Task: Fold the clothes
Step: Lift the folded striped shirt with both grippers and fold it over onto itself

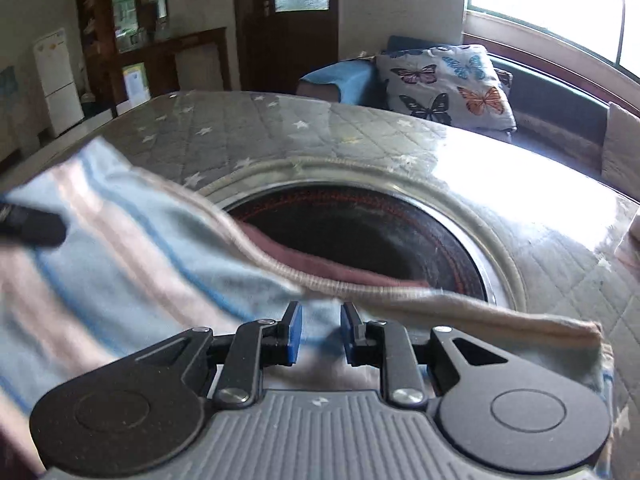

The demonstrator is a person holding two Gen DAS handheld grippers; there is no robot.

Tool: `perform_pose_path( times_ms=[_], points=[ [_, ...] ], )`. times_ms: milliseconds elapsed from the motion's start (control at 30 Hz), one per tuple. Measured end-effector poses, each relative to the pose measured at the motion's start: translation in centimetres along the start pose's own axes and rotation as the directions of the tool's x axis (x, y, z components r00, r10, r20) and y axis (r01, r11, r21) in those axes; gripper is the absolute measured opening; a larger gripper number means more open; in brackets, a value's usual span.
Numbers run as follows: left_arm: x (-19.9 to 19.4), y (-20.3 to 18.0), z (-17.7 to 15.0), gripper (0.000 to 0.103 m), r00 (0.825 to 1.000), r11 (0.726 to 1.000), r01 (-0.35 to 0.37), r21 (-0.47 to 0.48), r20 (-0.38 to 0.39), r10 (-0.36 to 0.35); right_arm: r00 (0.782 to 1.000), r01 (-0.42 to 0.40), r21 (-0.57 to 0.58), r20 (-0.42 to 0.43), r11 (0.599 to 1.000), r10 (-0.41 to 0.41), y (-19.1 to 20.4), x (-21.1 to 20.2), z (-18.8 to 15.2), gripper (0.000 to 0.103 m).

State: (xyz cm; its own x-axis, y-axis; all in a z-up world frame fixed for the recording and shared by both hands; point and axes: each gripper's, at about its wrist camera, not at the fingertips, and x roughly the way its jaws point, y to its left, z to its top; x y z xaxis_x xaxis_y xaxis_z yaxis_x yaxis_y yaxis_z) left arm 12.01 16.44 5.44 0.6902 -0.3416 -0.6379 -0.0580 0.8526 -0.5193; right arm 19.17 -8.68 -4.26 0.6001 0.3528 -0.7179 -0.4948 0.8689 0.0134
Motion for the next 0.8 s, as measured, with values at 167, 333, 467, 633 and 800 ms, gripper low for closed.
perform_pose_path(
  times_ms=[167,333,467,633,800],
  points=[
    [-0.3,-1.9,0.3,0.01,1.0,1.0,0.002,0.011,0.011,-0.002,0.999,-0.033,-0.049,-0.019,0.998,0.032,1.2,-2.4,-1.8,0.022],
    [-0.6,-4.1,0.5,0.01,1.0,0.999,-0.012,0.039,0.024,0.011,0.998,-0.061,-0.086,-0.029,0.994,0.059,2.8,-4.4,-3.7,0.026],
    [-0.4,-6.0,0.5,0.01,1.0,0.998,-0.022,0.059,0.024,0.02,0.996,-0.09,-0.11,-0.035,0.99,0.086,3.6,-6.0,-5.6,0.026],
    [0.6,-9.0,0.5,0.009,0.999,0.995,-0.033,0.093,0.014,0.031,0.991,-0.132,-0.112,-0.033,0.985,0.129,3.6,-8.1,-7.3,0.031],
    [2.2,-12.5,0.2,0.009,0.999,0.99,-0.043,0.133,-0.005,0.044,0.992,-0.124,-0.075,0.008,0.989,0.125,1.5,-10.8,-8.2,0.035]
  ],
)
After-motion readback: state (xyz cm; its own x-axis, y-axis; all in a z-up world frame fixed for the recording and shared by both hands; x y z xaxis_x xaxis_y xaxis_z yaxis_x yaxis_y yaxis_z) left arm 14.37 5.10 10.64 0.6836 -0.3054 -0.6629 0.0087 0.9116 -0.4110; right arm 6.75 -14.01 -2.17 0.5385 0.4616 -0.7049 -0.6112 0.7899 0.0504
